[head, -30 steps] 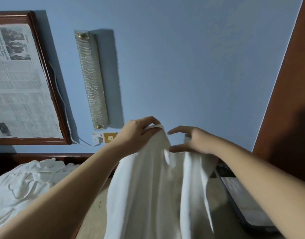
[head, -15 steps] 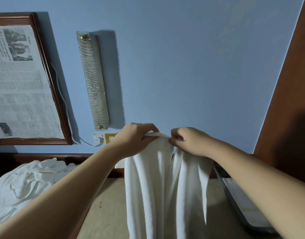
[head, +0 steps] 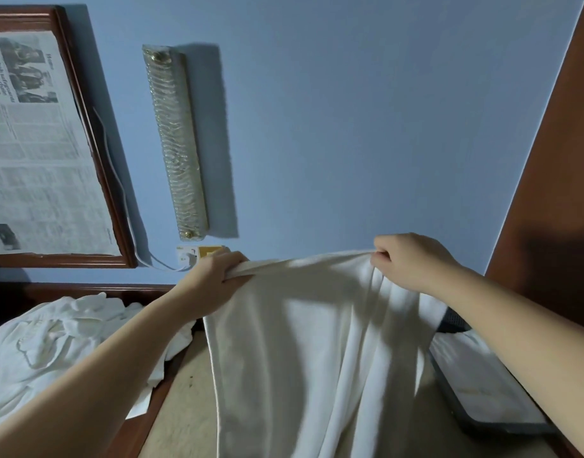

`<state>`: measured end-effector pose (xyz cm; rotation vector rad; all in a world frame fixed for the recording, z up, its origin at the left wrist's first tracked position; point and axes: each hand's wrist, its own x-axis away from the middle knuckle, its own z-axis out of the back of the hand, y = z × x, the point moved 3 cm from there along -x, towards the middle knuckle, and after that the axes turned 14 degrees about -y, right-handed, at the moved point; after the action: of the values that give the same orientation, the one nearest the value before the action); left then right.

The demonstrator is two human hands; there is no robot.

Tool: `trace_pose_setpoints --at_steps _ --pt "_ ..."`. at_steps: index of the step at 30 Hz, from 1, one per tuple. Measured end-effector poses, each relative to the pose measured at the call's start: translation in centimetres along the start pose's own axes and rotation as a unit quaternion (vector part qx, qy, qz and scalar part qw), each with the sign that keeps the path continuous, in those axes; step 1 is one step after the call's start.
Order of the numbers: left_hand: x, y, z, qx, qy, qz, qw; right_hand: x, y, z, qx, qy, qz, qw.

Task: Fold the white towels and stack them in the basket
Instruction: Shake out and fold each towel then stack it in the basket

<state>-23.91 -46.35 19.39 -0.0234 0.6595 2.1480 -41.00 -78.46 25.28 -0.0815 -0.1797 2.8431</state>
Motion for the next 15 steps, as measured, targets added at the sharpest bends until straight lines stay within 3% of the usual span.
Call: trace_pose_setpoints --at_steps 5,12,15 --pt "-0.6 4.2 1.1 0.070 0.013 0.032 0.997 -0.5 -0.2 -1.7 -0.045 -0.027 -0.016 0.998" --pt "-1.6 9.8 0.8 0.097 -0.007 -0.015 0.995 0.8 -6.6 -2.4 -0.150 -0.108 0.106 0.977" --pt "-2.2 10.5 0.6 0.116 0.010 0.022 0.993 0.2 -7.9 -2.7 -0.172 -0.110 0.103 0.974"
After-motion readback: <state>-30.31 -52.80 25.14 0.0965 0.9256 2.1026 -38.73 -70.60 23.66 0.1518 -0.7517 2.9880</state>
